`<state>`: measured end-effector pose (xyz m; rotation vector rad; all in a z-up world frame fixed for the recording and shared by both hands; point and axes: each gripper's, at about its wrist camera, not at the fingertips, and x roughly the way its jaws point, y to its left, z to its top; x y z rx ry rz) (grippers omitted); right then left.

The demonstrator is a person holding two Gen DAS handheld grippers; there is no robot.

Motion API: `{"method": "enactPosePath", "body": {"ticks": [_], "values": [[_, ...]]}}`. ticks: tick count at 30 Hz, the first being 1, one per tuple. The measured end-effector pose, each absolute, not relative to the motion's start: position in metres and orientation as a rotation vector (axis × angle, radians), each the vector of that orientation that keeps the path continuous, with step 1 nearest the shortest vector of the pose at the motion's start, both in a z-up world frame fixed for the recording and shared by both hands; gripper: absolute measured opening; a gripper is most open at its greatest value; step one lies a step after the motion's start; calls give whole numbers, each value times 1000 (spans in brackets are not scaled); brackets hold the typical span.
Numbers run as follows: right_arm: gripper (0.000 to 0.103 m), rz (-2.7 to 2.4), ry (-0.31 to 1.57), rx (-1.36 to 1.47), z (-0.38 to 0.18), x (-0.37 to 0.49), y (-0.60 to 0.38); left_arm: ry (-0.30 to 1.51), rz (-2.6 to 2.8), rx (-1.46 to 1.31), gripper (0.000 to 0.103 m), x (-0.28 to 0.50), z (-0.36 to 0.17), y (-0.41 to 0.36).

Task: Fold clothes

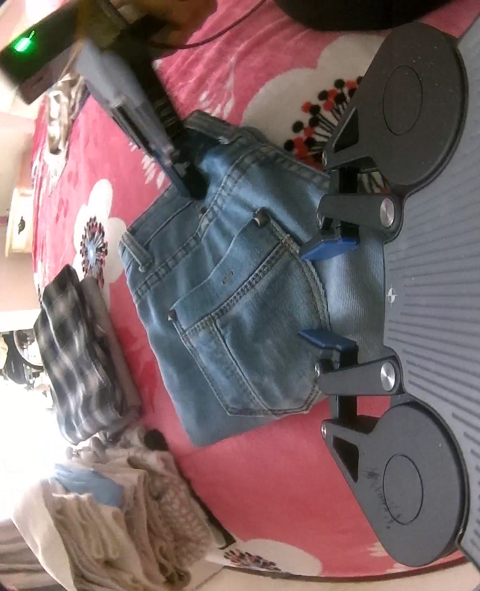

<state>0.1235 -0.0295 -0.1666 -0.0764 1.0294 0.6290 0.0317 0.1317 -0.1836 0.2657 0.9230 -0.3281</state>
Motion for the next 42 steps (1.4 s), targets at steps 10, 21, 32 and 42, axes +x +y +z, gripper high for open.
{"method": "enactPosePath", "body": {"ticks": [10, 21, 32, 42], "values": [[5, 725, 1087, -90, -190, 106, -33, 963, -176, 134, 42, 88, -161, 132], [12, 635, 946, -80, -149, 168, -7, 1036, -94, 115, 45, 124, -159, 141], [12, 605, 999, -110, -155, 197, 9, 1143, 8, 61, 55, 169, -176, 153], [8, 527, 1051, -130, -195, 223, 17, 1176, 35, 96, 56, 171, -175, 145]]}}
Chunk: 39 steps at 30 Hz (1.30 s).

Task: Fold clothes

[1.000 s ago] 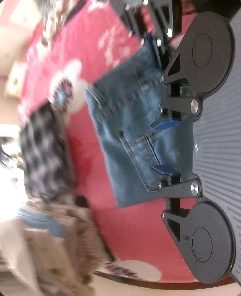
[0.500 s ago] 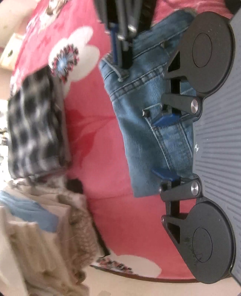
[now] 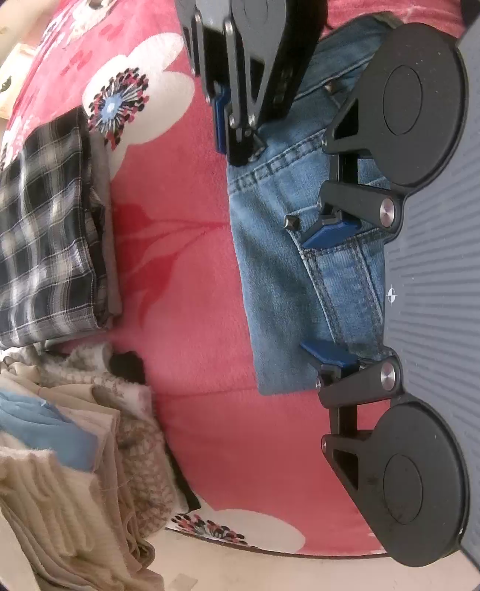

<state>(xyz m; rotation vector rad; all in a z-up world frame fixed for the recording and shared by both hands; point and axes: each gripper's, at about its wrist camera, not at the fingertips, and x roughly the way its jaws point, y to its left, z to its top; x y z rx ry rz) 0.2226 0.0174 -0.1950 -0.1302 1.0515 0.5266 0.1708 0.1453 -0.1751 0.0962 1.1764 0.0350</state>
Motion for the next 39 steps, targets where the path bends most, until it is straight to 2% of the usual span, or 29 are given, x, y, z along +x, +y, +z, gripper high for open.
{"method": "enactPosePath", "body": {"ticks": [5, 9, 14, 18, 25, 30, 39], "values": [[8, 525, 1035, -99, -186, 217, 11, 1186, 44, 112, 56, 173, -174, 142], [13, 564, 1007, -101, -163, 201, 7, 1194, 50, 129, 56, 173, -173, 139], [10, 563, 1046, -172, -180, 183, 3, 1194, 54, 147, 56, 172, -175, 135], [9, 547, 1063, -124, -181, 187, 0, 1193, 54, 176, 56, 171, -176, 130], [13, 593, 1060, -101, -151, 167, -11, 1199, 65, 208, 56, 171, -176, 127], [11, 591, 1109, -141, -175, 155, -14, 1197, 67, 226, 55, 169, -178, 125], [9, 565, 1120, -98, -174, 158, -21, 1201, 70, 248, 55, 169, -179, 123]]}}
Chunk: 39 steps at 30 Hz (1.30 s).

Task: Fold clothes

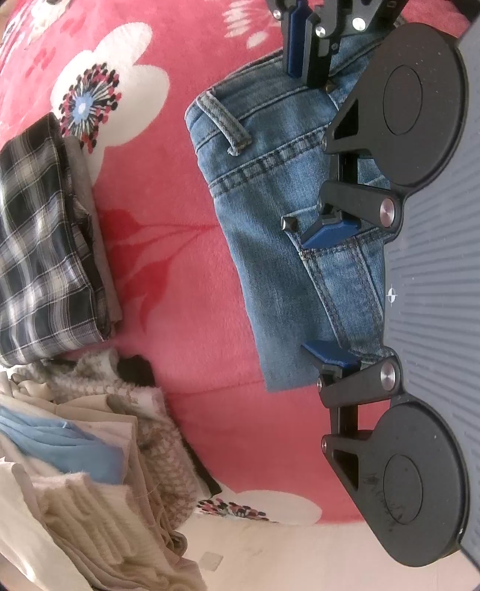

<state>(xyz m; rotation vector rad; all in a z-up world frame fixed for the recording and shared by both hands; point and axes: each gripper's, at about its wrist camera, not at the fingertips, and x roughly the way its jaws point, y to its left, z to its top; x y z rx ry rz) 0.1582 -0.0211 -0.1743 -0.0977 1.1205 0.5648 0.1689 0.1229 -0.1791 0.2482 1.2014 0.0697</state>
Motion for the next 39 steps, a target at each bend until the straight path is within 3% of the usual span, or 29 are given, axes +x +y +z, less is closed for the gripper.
{"method": "enactPosePath", "body": {"ticks": [20, 23, 25, 26, 39], "values": [[10, 534, 1105, -44, -175, 156, -26, 1184, 66, 284, 55, 166, -180, 117], [15, 530, 1116, -6, -176, 157, -27, 1171, 63, 286, 56, 164, -179, 117], [30, 542, 1120, 18, -176, 157, -27, 1165, 60, 290, 56, 163, -179, 116], [32, 548, 1118, 13, -175, 156, -25, 1162, 57, 294, 56, 163, -179, 116], [36, 545, 1027, 83, -161, 139, -32, 1112, 20, 296, 55, 154, -171, 121]]}}
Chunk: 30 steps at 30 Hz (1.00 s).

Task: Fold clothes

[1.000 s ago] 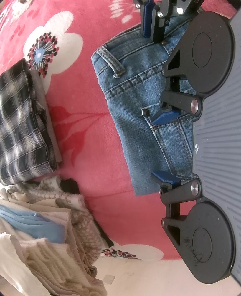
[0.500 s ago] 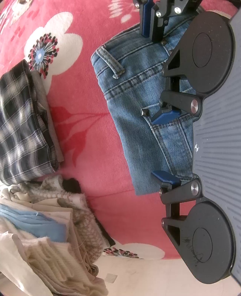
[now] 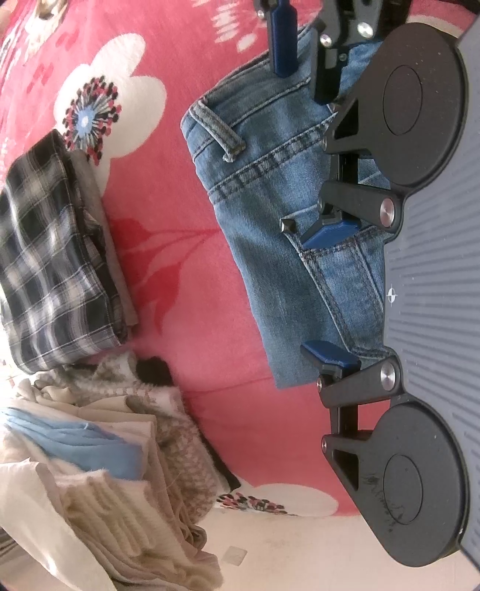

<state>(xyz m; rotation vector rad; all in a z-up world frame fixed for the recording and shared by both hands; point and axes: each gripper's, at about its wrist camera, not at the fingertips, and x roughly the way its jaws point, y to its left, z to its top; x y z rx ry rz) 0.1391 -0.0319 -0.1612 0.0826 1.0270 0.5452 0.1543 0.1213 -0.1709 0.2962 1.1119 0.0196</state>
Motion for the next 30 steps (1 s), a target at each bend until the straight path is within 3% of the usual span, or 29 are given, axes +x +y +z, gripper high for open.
{"method": "enactPosePath", "body": {"ticks": [2, 9, 14, 21, 30], "values": [[35, 548, 984, 80, -152, 129, -34, 1095, 1, 282, 55, 148, -165, 126], [18, 603, 972, -24, -145, 77, -24, 1055, -164, 253, 55, 87, -149, 150], [14, 531, 1061, -26, -179, 74, -16, 1150, -270, 345, 54, 55, -176, 149], [14, 495, 1044, 27, -155, 61, -31, 1153, -296, 341, 53, 56, -173, 153], [9, 415, 1195, 15, -207, 51, -27, 1170, -363, 481, 55, 36, -202, 136]]}}
